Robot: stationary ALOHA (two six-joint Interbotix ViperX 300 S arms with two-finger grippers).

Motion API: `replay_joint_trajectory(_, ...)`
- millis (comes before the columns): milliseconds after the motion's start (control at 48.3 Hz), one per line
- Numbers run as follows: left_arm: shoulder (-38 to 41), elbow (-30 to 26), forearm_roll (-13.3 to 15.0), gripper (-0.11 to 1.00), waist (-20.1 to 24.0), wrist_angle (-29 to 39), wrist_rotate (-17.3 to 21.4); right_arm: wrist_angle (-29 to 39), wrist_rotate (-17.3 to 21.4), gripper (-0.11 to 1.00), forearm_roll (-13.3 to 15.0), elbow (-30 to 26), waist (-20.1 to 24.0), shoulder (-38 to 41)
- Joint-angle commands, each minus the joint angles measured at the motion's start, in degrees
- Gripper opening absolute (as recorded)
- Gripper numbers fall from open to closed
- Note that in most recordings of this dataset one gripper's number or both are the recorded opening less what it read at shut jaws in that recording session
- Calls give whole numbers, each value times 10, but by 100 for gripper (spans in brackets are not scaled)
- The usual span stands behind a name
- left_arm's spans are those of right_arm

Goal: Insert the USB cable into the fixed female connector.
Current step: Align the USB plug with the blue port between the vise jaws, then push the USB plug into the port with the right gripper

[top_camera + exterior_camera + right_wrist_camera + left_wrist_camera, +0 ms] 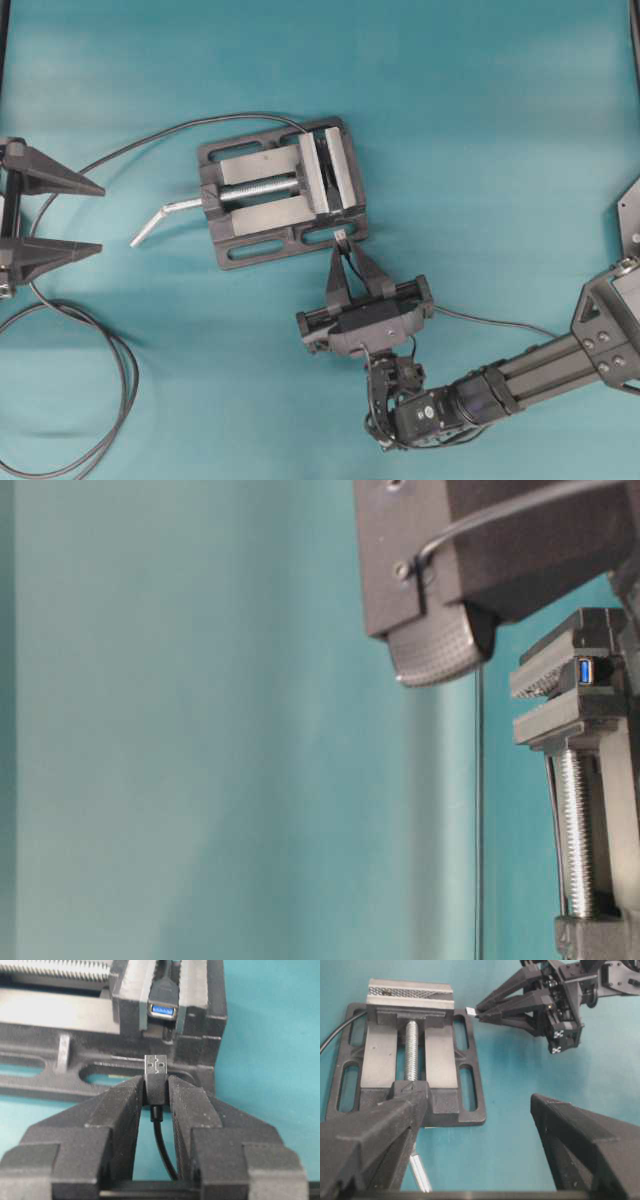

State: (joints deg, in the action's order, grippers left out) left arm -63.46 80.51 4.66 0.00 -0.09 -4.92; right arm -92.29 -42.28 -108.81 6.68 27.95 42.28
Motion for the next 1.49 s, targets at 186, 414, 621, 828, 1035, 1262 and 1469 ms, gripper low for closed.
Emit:
replay_joint_trajectory(186,3,-6,-1,100,-6,-5,-2,-9,-1,22,1,-10,-18,-39)
replay_joint_trajectory(414,3,-4,-1,100,-7,-4,-3,-11,-2,22,1,-12,-20,-48)
replay_joint_trajectory(621,3,-3,-1,100,-7,-4,-4,-11,-2,22,2,-14,-22,-49)
replay_joint_trajectory(828,3,-3,-1,100,-9,-4,-4,-11,-2,22,-2,-14,-27,-49)
replay_joint_trajectory(1035,4,-3,-1,100,-9,-4,-4,-11,-2,22,-6,-14,-31,-49)
replay_joint_trajectory(1262,4,-3,-1,100,-9,-4,-4,-11,0,22,-11,-14,-32,-48)
replay_joint_trajectory(1469,3,-3,-1,100,-9,-4,-4,-11,3,22,-11,-13,-36,-54)
